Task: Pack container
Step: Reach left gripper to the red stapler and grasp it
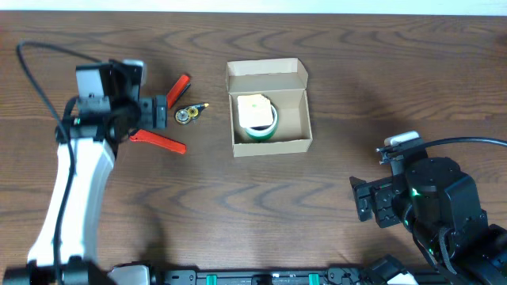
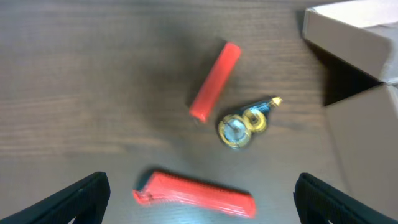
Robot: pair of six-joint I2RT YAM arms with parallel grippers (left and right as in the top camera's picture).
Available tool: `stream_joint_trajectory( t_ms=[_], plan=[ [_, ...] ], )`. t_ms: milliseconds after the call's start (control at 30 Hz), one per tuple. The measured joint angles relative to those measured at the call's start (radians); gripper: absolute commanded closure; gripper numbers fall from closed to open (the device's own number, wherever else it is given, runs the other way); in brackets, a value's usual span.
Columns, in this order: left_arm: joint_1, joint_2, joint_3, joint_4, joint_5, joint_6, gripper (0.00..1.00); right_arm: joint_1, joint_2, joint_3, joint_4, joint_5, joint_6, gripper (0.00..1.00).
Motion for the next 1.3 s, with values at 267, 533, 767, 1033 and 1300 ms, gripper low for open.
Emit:
stream_joint_trajectory(
  t_ms=[267,533,767,1033,1300],
  plan=[
    [-0.026,0.246,0.179,0.043,-0.018,0.184,0.05,0.0,0.0,0.0,0.0,0.0,0.0,0.01],
    [-0.104,0.443,0.272,0.095,-0.029,0.285,0.05,0.0,0.0,0.0,0.0,0.0,0.0,0.01],
    [-0.106,0.551,0.273,0.131,-0.029,0.302,0.05,0.0,0.0,0.0,0.0,0.0,0.0,0.01],
    [-0.106,0.583,0.273,0.196,-0.029,0.302,0.05,0.0,0.0,0.0,0.0,0.0,0.0,0.01],
    [-0.111,0.628,0.275,0.23,-0.064,0.294,0.05,0.0,0.0,0.0,0.0,0.0,0.0,0.01]
  ],
)
